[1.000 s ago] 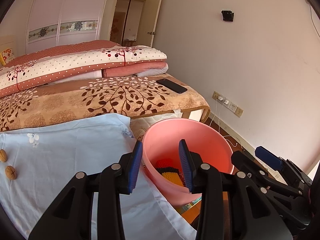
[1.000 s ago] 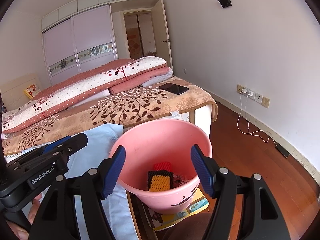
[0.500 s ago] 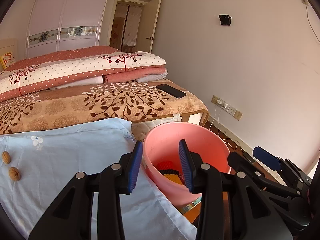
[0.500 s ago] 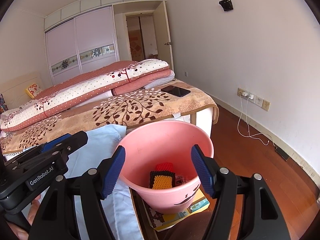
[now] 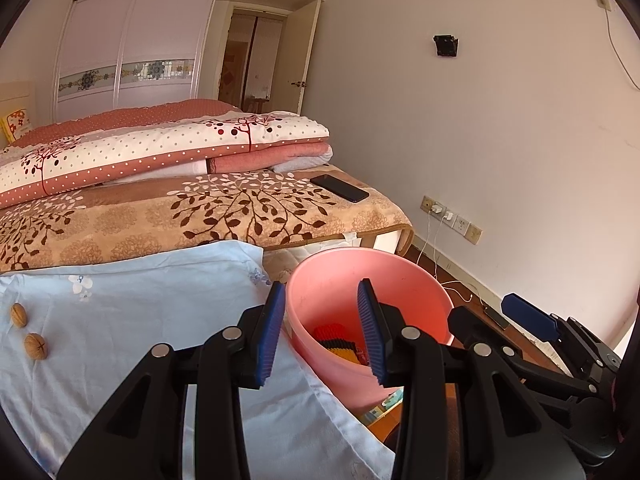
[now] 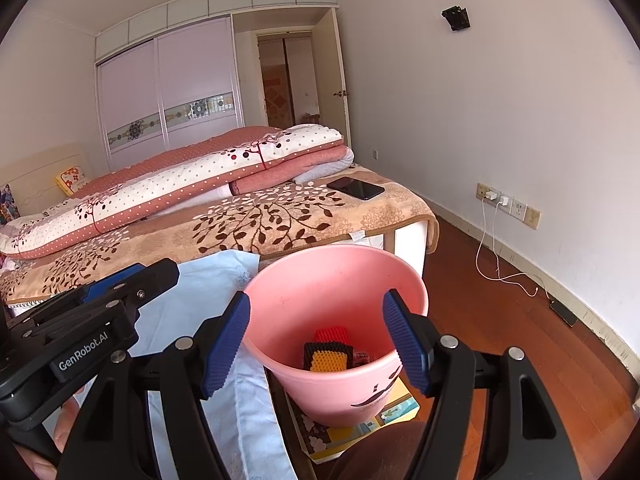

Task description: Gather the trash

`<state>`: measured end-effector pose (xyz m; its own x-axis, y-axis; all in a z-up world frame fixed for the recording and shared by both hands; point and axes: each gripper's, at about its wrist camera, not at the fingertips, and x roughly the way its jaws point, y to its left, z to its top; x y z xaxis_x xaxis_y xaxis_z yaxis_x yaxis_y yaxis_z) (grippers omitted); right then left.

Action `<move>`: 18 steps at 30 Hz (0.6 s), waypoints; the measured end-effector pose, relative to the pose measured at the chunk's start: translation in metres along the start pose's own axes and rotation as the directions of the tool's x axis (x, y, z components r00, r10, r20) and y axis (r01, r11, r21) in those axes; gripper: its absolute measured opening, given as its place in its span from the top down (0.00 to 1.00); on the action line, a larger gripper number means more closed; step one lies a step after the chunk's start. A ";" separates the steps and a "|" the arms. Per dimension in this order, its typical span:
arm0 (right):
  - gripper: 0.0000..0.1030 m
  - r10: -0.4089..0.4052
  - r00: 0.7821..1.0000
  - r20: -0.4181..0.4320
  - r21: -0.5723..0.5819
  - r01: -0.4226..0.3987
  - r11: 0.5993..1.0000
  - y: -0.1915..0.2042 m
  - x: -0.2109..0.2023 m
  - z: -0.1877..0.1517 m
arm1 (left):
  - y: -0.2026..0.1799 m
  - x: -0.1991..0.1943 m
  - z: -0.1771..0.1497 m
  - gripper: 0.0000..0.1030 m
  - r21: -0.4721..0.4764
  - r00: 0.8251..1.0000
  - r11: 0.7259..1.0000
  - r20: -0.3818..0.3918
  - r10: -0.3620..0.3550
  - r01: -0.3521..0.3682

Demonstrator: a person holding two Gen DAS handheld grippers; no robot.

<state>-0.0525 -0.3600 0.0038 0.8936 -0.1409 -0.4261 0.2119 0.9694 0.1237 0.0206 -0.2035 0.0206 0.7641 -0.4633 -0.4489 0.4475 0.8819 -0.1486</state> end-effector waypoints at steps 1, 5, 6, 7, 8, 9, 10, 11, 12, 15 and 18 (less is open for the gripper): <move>0.34 -0.001 1.000 0.003 0.000 0.001 1.000 0.000 -0.001 0.000 | 0.000 -0.001 0.000 0.63 0.000 1.000 1.000 0.003 0.001 -0.001; 0.34 -0.005 1.000 0.015 0.001 0.005 1.000 0.001 -0.008 0.000 | -0.002 -0.006 0.000 0.63 0.012 1.000 1.000 0.018 0.007 -0.008; 0.34 -0.006 1.000 0.018 0.000 0.006 1.000 0.001 -0.009 -0.001 | -0.003 -0.007 -0.001 0.63 0.016 1.000 1.000 0.023 0.010 -0.011; 0.33 -0.006 1.000 0.020 -0.001 0.006 1.000 0.001 -0.011 -0.001 | -0.003 -0.009 -0.001 0.63 0.018 1.000 1.000 0.027 0.012 -0.013; 0.33 -0.007 1.000 0.022 -0.002 0.007 1.000 0.001 -0.012 -0.001 | -0.004 -0.010 -0.001 0.63 0.019 0.999 1.000 0.031 0.013 -0.014; 0.32 -0.008 1.000 0.024 -0.002 0.008 1.000 0.002 -0.013 -0.001 | -0.004 -0.011 -0.001 0.63 0.019 0.999 1.000 0.033 0.013 -0.014; 0.32 -0.008 1.000 0.025 -0.003 0.008 1.000 0.002 -0.014 -0.001 | -0.003 -0.013 -0.001 0.63 0.018 0.999 1.000 0.036 0.013 -0.014; 0.32 -0.008 1.000 0.026 -0.003 0.009 1.000 0.002 -0.015 -0.002 | -0.003 -0.014 -0.001 0.63 0.018 0.999 1.000 0.038 0.014 -0.014; 0.32 -0.009 1.000 0.029 -0.004 0.009 1.000 0.002 -0.017 -0.002 | -0.003 -0.014 -0.001 0.63 0.017 0.999 1.000 0.040 0.014 -0.015; 0.31 -0.010 0.999 0.035 -0.005 0.010 1.000 0.002 -0.021 -0.003 | -0.004 -0.017 -0.002 0.63 0.018 0.999 1.000 0.045 0.015 -0.016; 0.31 -0.012 0.999 0.039 -0.007 0.012 1.000 0.003 -0.024 -0.003 | -0.004 -0.020 -0.002 0.63 0.022 0.999 1.000 0.049 0.014 -0.015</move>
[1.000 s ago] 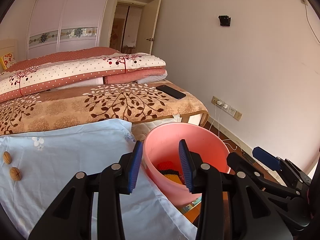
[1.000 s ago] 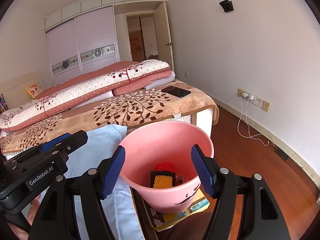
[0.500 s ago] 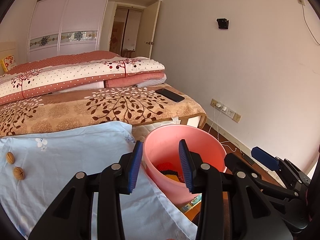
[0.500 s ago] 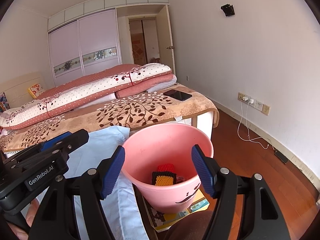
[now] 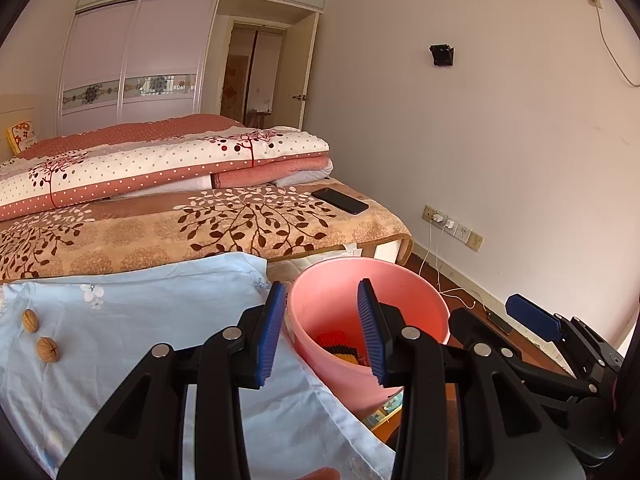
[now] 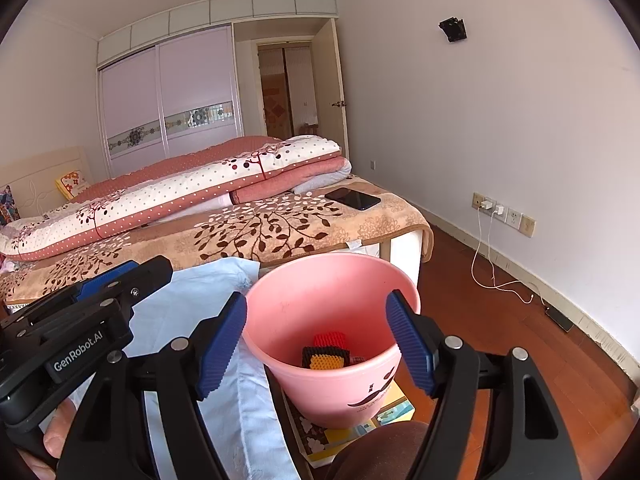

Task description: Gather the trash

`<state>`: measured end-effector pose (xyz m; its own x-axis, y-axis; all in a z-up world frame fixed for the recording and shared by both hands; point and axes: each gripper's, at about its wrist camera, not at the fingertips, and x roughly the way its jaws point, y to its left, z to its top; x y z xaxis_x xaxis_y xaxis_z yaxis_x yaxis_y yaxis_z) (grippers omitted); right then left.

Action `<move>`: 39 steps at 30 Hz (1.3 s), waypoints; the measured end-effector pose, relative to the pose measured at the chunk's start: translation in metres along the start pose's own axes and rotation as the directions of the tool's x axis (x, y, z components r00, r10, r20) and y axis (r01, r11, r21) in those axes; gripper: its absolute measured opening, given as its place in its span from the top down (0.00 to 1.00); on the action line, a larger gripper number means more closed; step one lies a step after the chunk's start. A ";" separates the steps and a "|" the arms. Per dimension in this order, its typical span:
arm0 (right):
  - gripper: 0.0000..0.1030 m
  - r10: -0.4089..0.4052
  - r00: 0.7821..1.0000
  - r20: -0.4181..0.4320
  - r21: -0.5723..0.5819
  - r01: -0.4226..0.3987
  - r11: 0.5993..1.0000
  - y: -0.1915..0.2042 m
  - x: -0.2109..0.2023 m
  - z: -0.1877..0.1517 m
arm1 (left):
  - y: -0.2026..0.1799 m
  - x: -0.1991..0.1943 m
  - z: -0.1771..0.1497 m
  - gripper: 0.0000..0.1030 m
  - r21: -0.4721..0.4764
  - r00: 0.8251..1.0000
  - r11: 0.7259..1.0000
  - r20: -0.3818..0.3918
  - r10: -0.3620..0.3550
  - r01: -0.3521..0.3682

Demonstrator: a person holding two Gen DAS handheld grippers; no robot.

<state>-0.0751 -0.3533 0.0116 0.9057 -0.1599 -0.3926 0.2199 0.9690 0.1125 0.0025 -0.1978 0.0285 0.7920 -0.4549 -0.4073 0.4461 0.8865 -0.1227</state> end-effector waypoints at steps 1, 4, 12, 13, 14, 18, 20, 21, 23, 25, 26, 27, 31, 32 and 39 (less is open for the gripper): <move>0.31 0.000 1.000 0.000 0.000 0.000 1.000 0.000 0.000 0.000 | 0.000 -0.001 0.000 0.63 0.002 1.000 1.000 0.001 0.000 0.000; 0.31 0.000 1.000 0.001 0.002 0.000 1.000 0.000 -0.001 0.000 | -0.001 -0.003 0.000 0.63 0.006 1.000 1.000 0.003 -0.002 0.002; 0.31 -0.004 1.000 0.003 0.005 0.004 1.000 -0.001 -0.006 0.000 | -0.003 -0.007 0.000 0.63 0.014 1.000 1.000 0.010 -0.002 0.002; 0.31 -0.005 1.000 0.002 0.006 0.005 1.000 -0.001 -0.006 0.000 | -0.004 -0.007 -0.001 0.63 0.016 1.000 1.000 0.009 -0.003 0.003; 0.31 -0.005 1.000 0.001 0.007 0.005 1.000 -0.002 -0.006 0.001 | -0.005 -0.008 -0.001 0.63 0.018 1.000 1.000 0.009 -0.003 0.003; 0.31 -0.005 1.000 -0.001 0.011 0.005 1.000 -0.002 -0.007 0.001 | -0.006 -0.009 -0.001 0.63 0.023 1.000 1.000 0.008 -0.004 0.004; 0.31 -0.005 1.000 -0.001 0.009 0.005 1.000 -0.002 -0.007 0.001 | -0.006 -0.009 -0.001 0.63 0.023 1.000 1.000 0.008 -0.004 0.004; 0.31 -0.005 1.000 -0.001 0.009 0.005 1.000 -0.003 -0.007 0.001 | -0.006 -0.009 -0.001 0.63 0.022 1.000 1.000 0.008 -0.004 0.004; 0.31 -0.005 1.000 -0.001 0.009 0.005 1.000 -0.003 -0.007 0.001 | -0.006 -0.009 -0.001 0.63 0.023 1.000 1.000 0.008 -0.004 0.003; 0.31 -0.005 1.000 -0.001 0.010 0.005 1.000 -0.002 -0.007 0.001 | -0.006 -0.009 -0.001 0.63 0.023 1.000 1.000 0.008 -0.004 0.003; 0.31 -0.005 1.000 -0.002 0.010 0.005 1.000 -0.003 -0.007 0.001 | -0.006 -0.009 -0.001 0.63 0.023 1.000 1.000 0.007 -0.003 0.003; 0.31 -0.005 1.000 -0.002 0.010 0.005 1.000 -0.002 -0.007 0.001 | -0.006 -0.009 -0.001 0.63 0.023 1.000 1.000 0.006 -0.003 0.003; 0.31 -0.006 1.000 -0.004 0.010 0.006 1.000 -0.003 -0.007 0.001 | -0.005 -0.009 -0.001 0.63 0.023 1.000 1.000 0.001 -0.003 0.003; 0.31 -0.005 1.000 -0.005 0.010 0.006 1.000 -0.003 -0.007 0.001 | -0.005 -0.010 -0.001 0.63 0.023 1.000 1.000 0.001 -0.002 0.002; 0.31 -0.004 1.000 -0.013 0.006 0.005 1.000 -0.002 -0.005 0.000 | -0.003 -0.008 -0.002 0.63 0.016 1.000 1.000 -0.002 0.005 -0.005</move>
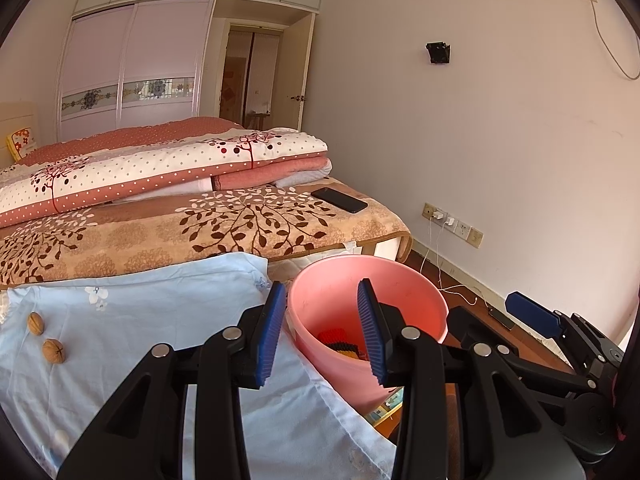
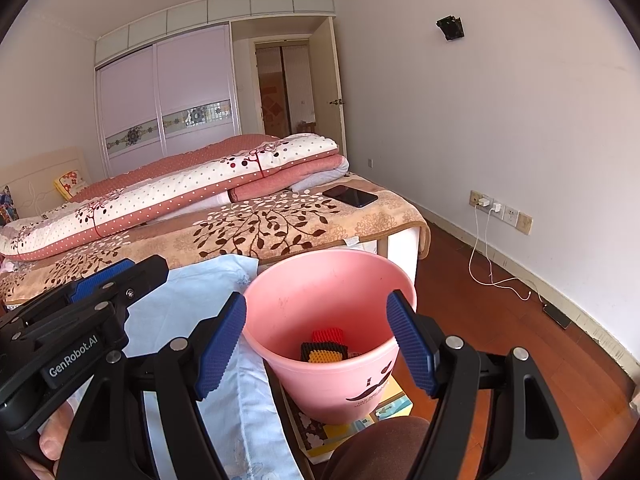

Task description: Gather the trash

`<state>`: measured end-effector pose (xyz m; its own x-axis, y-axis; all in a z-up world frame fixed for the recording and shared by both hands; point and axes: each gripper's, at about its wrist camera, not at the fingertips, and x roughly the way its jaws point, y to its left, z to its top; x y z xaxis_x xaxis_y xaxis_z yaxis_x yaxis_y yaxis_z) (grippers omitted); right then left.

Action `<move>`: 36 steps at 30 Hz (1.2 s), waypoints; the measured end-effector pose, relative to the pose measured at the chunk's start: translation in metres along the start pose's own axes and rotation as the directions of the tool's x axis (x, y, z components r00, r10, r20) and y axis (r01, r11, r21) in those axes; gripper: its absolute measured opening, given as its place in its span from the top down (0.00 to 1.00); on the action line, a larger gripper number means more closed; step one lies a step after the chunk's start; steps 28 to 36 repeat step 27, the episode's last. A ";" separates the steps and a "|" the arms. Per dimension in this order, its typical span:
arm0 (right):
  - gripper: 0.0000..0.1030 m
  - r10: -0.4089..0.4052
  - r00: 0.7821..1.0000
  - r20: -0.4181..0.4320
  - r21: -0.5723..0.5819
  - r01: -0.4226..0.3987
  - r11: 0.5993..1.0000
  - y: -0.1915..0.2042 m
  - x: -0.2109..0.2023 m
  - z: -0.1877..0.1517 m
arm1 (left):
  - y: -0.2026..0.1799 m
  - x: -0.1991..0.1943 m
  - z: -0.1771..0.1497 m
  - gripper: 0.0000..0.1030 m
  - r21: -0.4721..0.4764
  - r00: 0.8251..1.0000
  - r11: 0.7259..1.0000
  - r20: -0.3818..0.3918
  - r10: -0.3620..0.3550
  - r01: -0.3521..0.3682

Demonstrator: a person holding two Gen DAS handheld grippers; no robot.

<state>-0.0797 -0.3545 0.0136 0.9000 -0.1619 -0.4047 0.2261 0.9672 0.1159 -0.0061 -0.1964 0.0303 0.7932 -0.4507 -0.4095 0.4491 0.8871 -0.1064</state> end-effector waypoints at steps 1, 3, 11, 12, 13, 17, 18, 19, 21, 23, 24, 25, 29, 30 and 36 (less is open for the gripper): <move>0.31 0.000 1.000 -0.002 -0.001 0.000 1.000 0.001 0.001 -0.001 | 0.000 0.000 0.000 0.63 -0.001 1.000 1.000 -0.001 0.000 0.000; 0.31 0.000 1.000 -0.004 -0.002 0.000 1.000 0.001 0.001 -0.001 | 0.001 0.000 0.000 0.63 -0.004 1.000 1.000 -0.004 0.001 -0.001; 0.31 -0.001 1.000 -0.016 -0.004 0.001 1.000 0.002 0.006 -0.002 | 0.003 0.003 -0.002 0.63 -0.003 1.000 1.000 -0.009 0.001 -0.001; 0.31 -0.001 1.000 -0.017 -0.005 0.001 1.000 0.003 0.007 -0.002 | 0.002 0.003 -0.002 0.63 -0.002 1.000 1.000 -0.006 0.002 -0.002; 0.31 -0.002 1.000 -0.018 -0.006 0.002 1.000 0.003 0.007 -0.003 | 0.003 0.003 -0.003 0.63 0.001 1.000 1.000 -0.003 0.005 -0.005; 0.31 -0.002 1.000 -0.023 -0.007 0.002 1.000 0.004 0.009 -0.004 | 0.002 0.004 -0.004 0.63 0.009 1.000 1.000 -0.010 0.011 -0.011; 0.31 -0.002 1.000 -0.024 -0.008 0.002 1.000 0.005 0.009 -0.004 | 0.002 0.004 -0.004 0.63 0.007 1.000 1.000 -0.014 0.012 -0.012; 0.31 -0.002 1.000 -0.024 -0.010 0.002 1.000 0.005 0.009 -0.005 | 0.003 0.005 -0.005 0.63 0.006 1.000 1.000 -0.018 0.014 -0.014; 0.31 -0.001 1.000 -0.027 -0.011 0.001 1.000 0.006 0.010 -0.005 | 0.004 0.006 -0.005 0.63 0.002 1.000 1.000 -0.027 0.015 -0.015; 0.31 0.000 1.000 -0.029 -0.014 -0.001 1.000 0.007 0.011 -0.006 | 0.006 0.008 -0.006 0.63 -0.001 0.999 1.000 -0.033 0.017 -0.017; 0.31 0.001 1.000 -0.030 -0.015 -0.001 1.000 0.008 0.011 -0.006 | 0.007 0.008 -0.006 0.63 -0.002 0.999 1.000 -0.036 0.019 -0.019; 0.31 0.002 1.000 -0.031 -0.016 -0.002 1.000 0.008 0.012 -0.007 | 0.008 0.009 -0.006 0.63 -0.004 0.999 1.000 -0.038 0.020 -0.020; 0.31 0.002 0.999 -0.033 -0.017 -0.003 1.000 0.008 0.012 -0.007 | 0.009 0.010 -0.007 0.63 -0.007 0.999 1.000 -0.043 0.020 -0.021; 0.31 0.002 0.999 -0.033 -0.017 -0.003 1.000 0.008 0.012 -0.007 | 0.009 0.010 -0.007 0.63 -0.007 0.999 1.000 -0.043 0.020 -0.021; 0.31 0.002 0.999 -0.033 -0.017 -0.003 1.000 0.008 0.012 -0.007 | 0.009 0.010 -0.007 0.63 -0.007 0.999 1.000 -0.043 0.020 -0.021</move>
